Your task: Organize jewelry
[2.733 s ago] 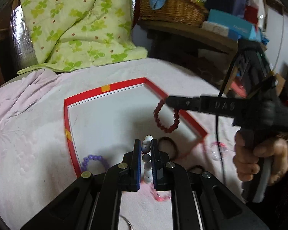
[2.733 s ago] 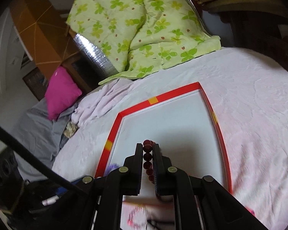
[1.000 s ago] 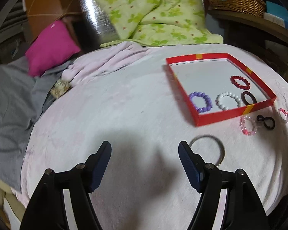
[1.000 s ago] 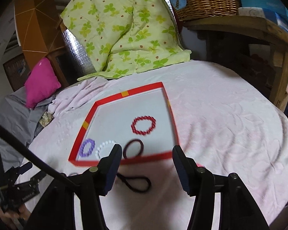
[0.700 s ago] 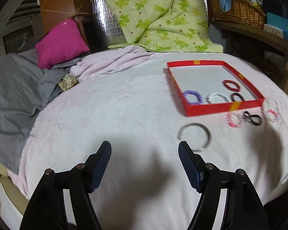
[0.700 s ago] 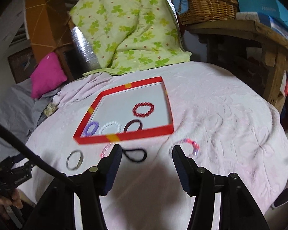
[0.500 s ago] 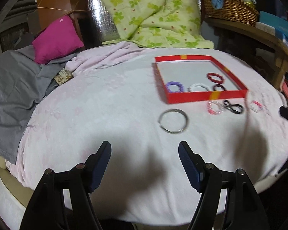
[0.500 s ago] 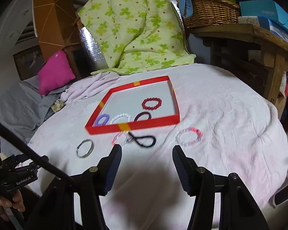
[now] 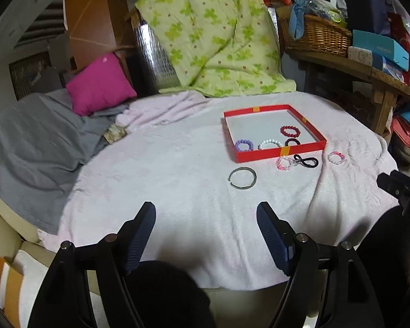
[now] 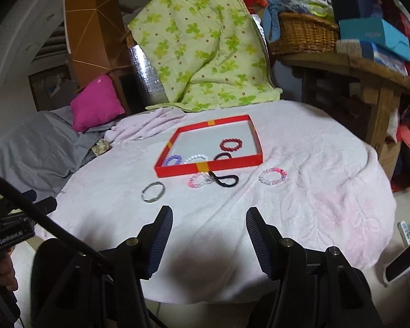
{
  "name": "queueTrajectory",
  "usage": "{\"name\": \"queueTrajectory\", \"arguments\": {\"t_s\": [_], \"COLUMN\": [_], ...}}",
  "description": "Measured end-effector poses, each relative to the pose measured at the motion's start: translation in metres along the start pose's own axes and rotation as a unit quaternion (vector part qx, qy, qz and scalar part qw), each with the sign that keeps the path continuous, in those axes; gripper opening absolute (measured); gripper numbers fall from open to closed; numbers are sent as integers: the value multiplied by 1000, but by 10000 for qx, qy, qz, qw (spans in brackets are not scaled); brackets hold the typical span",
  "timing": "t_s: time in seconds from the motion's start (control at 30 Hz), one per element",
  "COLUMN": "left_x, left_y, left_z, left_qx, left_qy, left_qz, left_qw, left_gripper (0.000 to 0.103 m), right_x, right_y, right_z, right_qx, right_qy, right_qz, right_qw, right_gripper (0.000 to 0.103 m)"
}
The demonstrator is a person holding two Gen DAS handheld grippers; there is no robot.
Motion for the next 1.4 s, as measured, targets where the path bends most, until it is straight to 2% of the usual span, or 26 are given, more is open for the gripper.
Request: {"name": "queueTrajectory", "arguments": {"t_s": [0.2, 0.33, 0.37, 0.5, 0.67, 0.87, 1.03, 1.2, 1.4], "left_x": [2, 8, 11, 30, 47, 47, 45, 49, 46], "left_y": [-15, -42, -47, -62, -61, -58, -59, -64, -63], "left_z": [43, 66, 69, 73, 60, 35, 17, -3, -39], "left_qx": [-336, -710, -767, -906, -821, -591, -476, -390, -143], "left_qy": [16, -31, -62, -71, -140, -206, -284, -380, -388], "left_qz": [-89, -169, -133, 163, 366, 446, 305, 300, 350], "left_qw": [9994, 9973, 9969, 9957, 9959, 9970, 9980, 9981, 9985], "left_gripper": [79, 84, 86, 87, 87, 87, 87, 87, 87], "right_x": [24, 41, 44, 55, 64, 82, 87, 82, 63], "right_y": [-12, -34, -41, -75, -97, -90, -91, -90, -66], "right_z": [32, 44, 47, 65, 79, 47, 26, 2, -37], "right_qx": [-123, -258, -301, -539, -750, -357, -316, -204, 132], "right_qy": [38, 2, 3, -37, 123, 34, -1, -67, 9], "right_qz": [302, 464, 502, 523, 520, 620, 755, 583, 441], "right_qw": [9995, 9986, 9983, 9972, 9958, 9974, 9966, 9981, 9989], "right_gripper": [61, 62, 62, 62, 68, 68, 68, 68, 68]}}
Point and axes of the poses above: each gripper's, at about its wrist camera, not at the fingertips, and z roughly against the way its jaws point, x to its left, y to its underside, the point moved 10 cm from there along -z, roughly the way its jaws point
